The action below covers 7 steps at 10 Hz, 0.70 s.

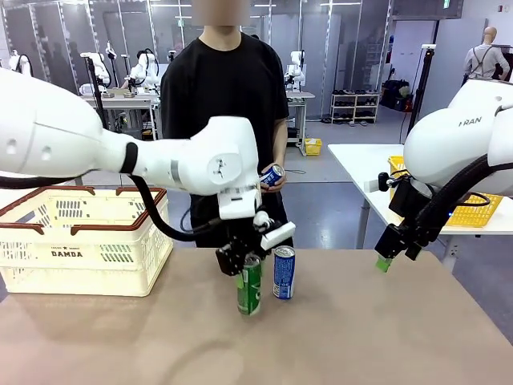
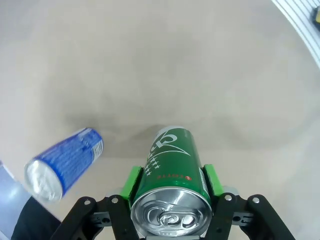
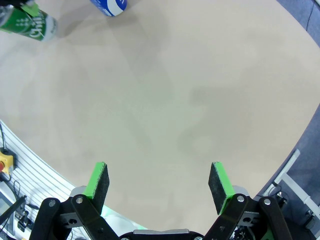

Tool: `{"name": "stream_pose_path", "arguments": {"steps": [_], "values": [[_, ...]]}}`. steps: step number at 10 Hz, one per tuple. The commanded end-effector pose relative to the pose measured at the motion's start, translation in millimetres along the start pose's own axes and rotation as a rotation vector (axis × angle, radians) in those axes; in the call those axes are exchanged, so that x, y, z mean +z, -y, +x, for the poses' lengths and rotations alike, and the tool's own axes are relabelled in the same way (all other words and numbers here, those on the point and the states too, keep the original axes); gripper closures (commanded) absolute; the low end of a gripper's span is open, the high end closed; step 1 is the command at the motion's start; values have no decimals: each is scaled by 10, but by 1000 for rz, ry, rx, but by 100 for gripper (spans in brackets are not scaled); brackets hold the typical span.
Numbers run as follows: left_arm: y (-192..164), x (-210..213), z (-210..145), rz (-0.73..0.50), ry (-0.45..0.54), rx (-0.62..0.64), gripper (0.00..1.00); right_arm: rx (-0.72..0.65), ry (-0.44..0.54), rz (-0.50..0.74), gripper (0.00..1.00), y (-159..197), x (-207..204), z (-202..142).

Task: Place the drinks into the Shopping basket.
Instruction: Pick up one drink and place it into the Shopping basket.

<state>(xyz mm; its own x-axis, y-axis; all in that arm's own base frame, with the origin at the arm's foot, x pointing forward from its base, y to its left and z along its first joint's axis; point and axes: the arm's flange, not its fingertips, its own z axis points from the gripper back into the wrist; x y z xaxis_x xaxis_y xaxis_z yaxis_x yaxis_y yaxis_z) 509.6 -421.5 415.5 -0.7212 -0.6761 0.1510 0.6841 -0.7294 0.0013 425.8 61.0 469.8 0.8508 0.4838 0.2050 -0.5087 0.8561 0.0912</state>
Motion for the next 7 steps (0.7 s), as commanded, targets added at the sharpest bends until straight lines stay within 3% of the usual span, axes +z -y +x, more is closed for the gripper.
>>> {"name": "stream_pose_path", "arguments": {"steps": [1, 3, 4, 7], "values": [[167, 479, -92, 16, 14, 29, 100, 8, -8, -7, 0, 17, 14, -6], [384, 1099, -214, 44, -8, 76, 100, 8, -8, -7, 0, 17, 14, -6], [499, 1396, -291, 93, 46, 69, 100, 8, -8, -7, 0, 17, 14, -6], [852, 2001, -592, 164, 7, 177, 100, 8, -8, -7, 0, 17, 14, -6]]}}
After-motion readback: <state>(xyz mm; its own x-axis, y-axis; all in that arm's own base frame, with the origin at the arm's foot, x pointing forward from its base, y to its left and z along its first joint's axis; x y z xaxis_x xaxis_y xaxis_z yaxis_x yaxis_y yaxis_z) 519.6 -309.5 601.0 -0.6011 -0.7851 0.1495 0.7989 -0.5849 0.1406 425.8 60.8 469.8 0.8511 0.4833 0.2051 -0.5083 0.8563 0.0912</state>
